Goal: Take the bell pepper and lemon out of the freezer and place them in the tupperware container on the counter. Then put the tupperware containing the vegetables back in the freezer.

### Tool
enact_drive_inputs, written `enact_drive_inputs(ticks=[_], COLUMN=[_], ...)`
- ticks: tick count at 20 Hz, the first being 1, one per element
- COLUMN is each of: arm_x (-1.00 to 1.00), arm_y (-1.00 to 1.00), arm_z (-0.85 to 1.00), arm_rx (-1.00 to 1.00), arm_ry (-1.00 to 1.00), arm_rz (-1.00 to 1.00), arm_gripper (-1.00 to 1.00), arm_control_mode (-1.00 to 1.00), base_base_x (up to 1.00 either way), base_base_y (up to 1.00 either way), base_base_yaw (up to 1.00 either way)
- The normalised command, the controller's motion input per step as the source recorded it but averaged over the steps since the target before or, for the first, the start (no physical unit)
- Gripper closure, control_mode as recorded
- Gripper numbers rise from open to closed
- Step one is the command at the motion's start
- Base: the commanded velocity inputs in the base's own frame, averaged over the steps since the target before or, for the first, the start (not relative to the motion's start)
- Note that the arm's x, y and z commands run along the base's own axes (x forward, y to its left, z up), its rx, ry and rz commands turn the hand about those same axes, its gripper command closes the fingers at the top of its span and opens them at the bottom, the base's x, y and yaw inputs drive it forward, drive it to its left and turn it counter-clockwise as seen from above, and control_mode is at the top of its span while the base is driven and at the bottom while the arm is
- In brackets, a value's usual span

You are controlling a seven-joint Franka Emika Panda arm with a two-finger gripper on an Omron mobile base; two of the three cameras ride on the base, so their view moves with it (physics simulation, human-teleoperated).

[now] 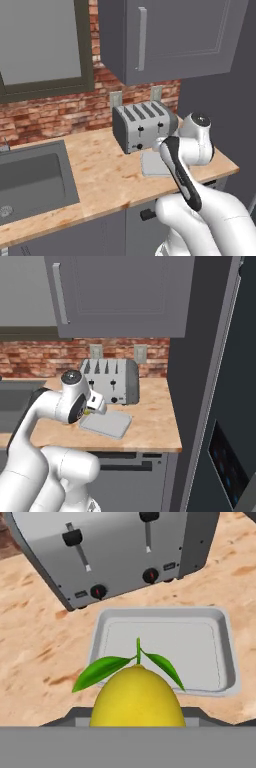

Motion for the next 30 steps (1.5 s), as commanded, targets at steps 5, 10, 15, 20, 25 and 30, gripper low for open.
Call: enact_drive_inputs(ticks=[5,10,15,20,25,30], arm_x=[0.49,0.65,0.58,0.19,0.15,0.09], arm_y=[0.03,0.00,0.00,0.00,0.00,0.00], arm_z=[-0.56,-0.38,-0.31,-0.37,-0.37,-0.41], arm_rx=[0.00,0.00,0.00,0.00,0.00,0.00], arm_ry=[0.03,0.05,0.10,0.09,0.07,0.06], arm_rz=[-0.09,-0.08,-0.06,-0.02,0.00,0.00], arm_gripper=[1.00,1.00,1.00,1.00,1.00,1.00], arm_control_mode=[-1.00,-1.00,-1.00,-1.00,-1.00,-1.00], base_base_x=[0.00,0.00,0.00,0.00,0.00,0.00], base_base_y=[0.00,0.00,0.00,0.00,0.00,0.00], base_base_yaw=[0.00,0.00,0.00,0.00,0.00,0.00])
